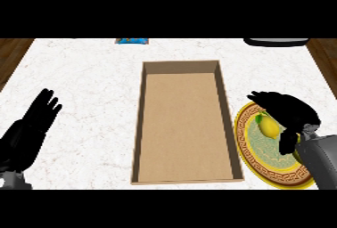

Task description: Pick the lemon from the plate and place it in the cardboard box

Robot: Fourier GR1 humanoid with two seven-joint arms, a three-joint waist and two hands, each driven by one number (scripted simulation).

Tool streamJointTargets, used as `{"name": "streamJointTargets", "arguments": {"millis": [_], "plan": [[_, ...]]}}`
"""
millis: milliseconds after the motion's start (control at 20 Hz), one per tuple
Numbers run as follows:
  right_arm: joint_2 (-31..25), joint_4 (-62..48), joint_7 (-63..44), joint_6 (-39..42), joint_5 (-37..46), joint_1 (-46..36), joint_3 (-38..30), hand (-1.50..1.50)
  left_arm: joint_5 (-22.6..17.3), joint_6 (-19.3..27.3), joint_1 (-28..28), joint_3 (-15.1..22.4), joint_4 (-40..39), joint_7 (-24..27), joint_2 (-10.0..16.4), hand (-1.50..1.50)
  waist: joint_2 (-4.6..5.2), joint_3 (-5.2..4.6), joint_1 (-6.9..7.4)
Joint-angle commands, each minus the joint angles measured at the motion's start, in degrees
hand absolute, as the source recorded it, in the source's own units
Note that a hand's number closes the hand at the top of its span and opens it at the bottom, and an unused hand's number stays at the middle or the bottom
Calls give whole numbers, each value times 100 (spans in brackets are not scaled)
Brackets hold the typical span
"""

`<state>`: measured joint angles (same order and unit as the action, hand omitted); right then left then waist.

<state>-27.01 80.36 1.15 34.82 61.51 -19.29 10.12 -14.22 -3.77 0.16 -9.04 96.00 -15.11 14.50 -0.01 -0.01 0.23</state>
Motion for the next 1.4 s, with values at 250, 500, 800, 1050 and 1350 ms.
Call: {"name": "streamJointTargets", "arguments": {"millis": [250,500,800,1050,1350], "plan": [[150,-1217,403,-326,505,-550,-117,-150,-48,-191,-399,-246,-554,81,-29,0,13,1,17],[332,-583,254,-261,651,95,42,-150,-36,-492,-299,-431,-872,505,51,0,4,-1,-24],[404,-1911,703,-827,958,-558,-211,-150,-5,-190,-415,-256,-67,-353,-109,0,8,2,9],[485,-1989,768,-1080,1182,-468,-216,-150,300,-196,-310,-102,-303,22,-333,0,6,1,1],[372,-2178,1452,-1530,1134,-602,-319,150,243,-320,-170,-381,-450,297,-255,0,13,1,20]]}}
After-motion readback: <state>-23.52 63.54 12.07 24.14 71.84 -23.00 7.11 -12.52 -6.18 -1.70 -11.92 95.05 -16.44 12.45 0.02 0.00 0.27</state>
